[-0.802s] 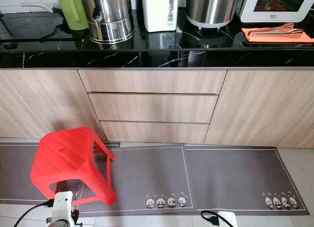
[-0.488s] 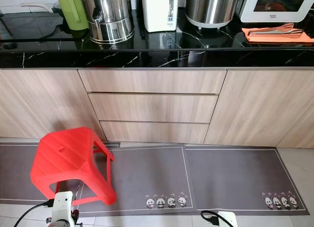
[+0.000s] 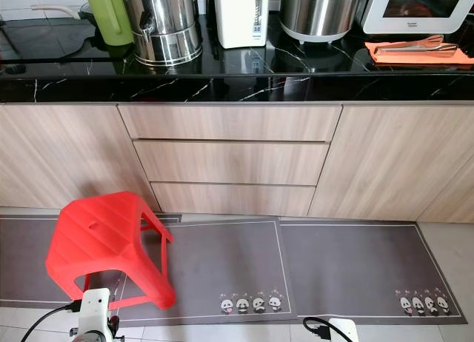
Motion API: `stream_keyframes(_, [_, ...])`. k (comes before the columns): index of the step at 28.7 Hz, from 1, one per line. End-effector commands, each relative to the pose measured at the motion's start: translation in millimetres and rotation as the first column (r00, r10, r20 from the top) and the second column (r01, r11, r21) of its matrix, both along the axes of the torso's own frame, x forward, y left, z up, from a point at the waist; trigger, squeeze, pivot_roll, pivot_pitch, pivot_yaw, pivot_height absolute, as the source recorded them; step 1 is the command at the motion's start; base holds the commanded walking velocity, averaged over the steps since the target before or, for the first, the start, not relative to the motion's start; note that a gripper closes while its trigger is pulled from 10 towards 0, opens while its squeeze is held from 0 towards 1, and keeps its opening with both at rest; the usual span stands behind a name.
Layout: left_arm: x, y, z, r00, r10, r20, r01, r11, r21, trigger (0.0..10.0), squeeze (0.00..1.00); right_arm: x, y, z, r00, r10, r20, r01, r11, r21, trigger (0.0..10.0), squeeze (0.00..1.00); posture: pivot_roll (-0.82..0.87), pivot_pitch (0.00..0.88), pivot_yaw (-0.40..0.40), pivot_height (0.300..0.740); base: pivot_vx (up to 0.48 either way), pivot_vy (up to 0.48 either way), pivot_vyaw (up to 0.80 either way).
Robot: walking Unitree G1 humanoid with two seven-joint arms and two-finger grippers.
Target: Kitchen organization
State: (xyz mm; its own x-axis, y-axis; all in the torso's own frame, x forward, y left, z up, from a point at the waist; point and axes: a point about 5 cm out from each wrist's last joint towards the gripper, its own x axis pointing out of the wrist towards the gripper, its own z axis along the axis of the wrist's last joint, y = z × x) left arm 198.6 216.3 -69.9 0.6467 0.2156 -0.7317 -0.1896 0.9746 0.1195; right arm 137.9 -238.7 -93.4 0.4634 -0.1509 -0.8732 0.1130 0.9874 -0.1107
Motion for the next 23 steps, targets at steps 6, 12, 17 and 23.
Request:
stream_keyframes(6, [6.5,-8.0,1.8,0.996,-0.089,0.008,0.089,0.992,-0.091,10.0,0.00,54.4,26.0,20.7,0.975,0.005,0.223,-0.058,0.972,0.229,10.0,0.00,-0.05,0.000,0.055,0.740,0.000,0.000,0.00])
stream_keyframes(12, [5.9,-5.1,2.2,0.998,-0.069,0.014,0.070,0.994,-0.089,10.0,0.00,55.9,25.8,21.5,0.975,0.023,0.220,-0.073,0.972,0.223,10.0,0.00,-0.04,0.000,0.045,0.740,0.000,0.000,0.00])
stream_keyframes(17, [5.8,-5.2,2.1,0.997,-0.069,0.014,0.070,0.994,-0.089,10.0,0.00,56.1,25.4,21.6,0.975,0.030,0.220,-0.079,0.974,0.214,10.0,0.00,-0.04,0.000,0.045,0.740,0.000,0.000,0.00])
stream_keyframes(23, [5.8,-5.2,2.1,0.997,-0.069,0.014,0.070,0.994,-0.089,10.0,0.00,56.1,25.4,21.6,0.975,0.030,0.220,-0.079,0.974,0.214,10.0,0.00,-0.04,0.000,0.045,0.740,0.000,0.000,0.00])
